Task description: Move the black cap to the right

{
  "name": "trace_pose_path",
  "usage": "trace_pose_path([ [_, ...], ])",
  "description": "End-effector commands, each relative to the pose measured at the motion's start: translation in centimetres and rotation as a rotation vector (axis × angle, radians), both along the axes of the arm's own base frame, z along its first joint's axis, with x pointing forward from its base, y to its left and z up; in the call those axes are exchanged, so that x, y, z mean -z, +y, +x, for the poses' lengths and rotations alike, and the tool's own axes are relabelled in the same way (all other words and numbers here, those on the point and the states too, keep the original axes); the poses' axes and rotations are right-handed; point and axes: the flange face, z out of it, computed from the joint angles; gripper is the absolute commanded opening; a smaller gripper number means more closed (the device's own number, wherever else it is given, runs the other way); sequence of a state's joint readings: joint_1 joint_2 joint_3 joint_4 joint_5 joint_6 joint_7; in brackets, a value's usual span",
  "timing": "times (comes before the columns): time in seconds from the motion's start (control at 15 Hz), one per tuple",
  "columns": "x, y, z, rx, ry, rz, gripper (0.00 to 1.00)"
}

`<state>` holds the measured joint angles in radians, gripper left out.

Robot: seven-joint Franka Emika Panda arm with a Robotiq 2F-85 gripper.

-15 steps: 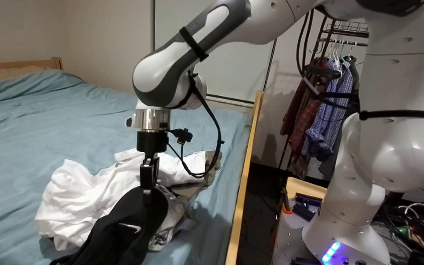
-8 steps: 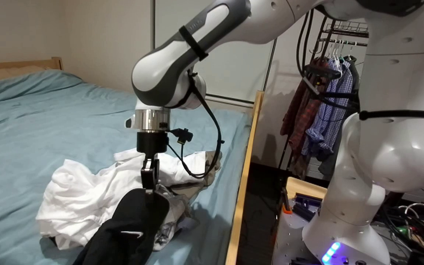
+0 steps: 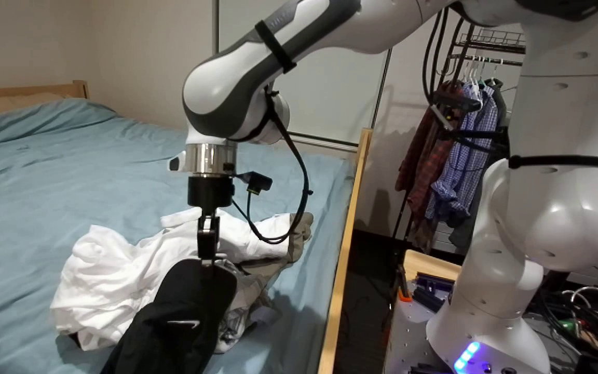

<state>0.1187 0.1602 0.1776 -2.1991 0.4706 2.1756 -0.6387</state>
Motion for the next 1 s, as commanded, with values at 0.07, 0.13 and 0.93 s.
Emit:
trace_pose_path([
  [0.07, -6.7, 0.0, -1.6, -0.199, -0.119, 0.013, 0.07],
  [0.13, -8.0, -0.1, -1.9, -0.241, -0.144, 0.023, 0.07],
  [0.93, -23.4, -13.7, -4.2, 0.283, -0.338, 0.045, 0.07],
])
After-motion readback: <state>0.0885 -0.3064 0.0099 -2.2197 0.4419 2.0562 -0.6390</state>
